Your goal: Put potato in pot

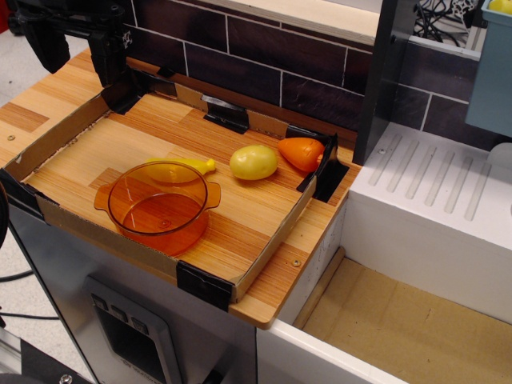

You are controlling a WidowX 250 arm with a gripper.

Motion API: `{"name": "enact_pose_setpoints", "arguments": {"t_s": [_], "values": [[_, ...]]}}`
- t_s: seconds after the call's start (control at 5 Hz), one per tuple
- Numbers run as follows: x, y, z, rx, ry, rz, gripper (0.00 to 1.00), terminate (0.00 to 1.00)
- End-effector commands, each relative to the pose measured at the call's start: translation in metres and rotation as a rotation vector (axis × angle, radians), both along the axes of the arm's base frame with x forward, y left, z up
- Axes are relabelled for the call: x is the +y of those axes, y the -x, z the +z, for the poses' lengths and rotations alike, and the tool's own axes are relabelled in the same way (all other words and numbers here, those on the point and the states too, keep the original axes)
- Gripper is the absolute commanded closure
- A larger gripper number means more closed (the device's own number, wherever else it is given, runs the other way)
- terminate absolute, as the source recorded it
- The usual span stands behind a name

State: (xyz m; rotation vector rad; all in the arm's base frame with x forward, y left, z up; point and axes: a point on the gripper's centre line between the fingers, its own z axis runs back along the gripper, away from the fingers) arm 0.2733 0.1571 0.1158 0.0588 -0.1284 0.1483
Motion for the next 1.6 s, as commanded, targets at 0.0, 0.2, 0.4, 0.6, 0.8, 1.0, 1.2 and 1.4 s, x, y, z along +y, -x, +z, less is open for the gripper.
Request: {"name": "enact_pose_setpoints", "arguments": {"t_s": [0.0, 0.2, 0.4, 0.6, 0.8, 1.0, 1.2, 1.4], "values": [[0.000, 0.000, 0.000, 0.000, 0.000, 0.000, 0.00, 0.00], [-0.014, -0.016, 0.000, -0.014, 0.009, -0.245, 0.00, 0.00], [-0.025, -0.026, 0.000, 0.050, 0.084, -0.398, 0.00, 0.00], [-0.033, -0.031, 0.004, -0.012, 0.097, -0.497, 0.00, 0.00], [-0.050, -0.038, -0.003, -0.007, 0.130, -0.615, 0.00, 0.00], [-0.067, -0.047, -0.008, -0.053, 0.166, -0.671, 0.00, 0.00], [-0.083, -0.059, -0.021, -0.060, 0.171, -0.661, 0.00, 0.00], [-0.096, -0.062, -0.042, -0.020, 0.177, -0.648, 0.00, 0.00]]}}
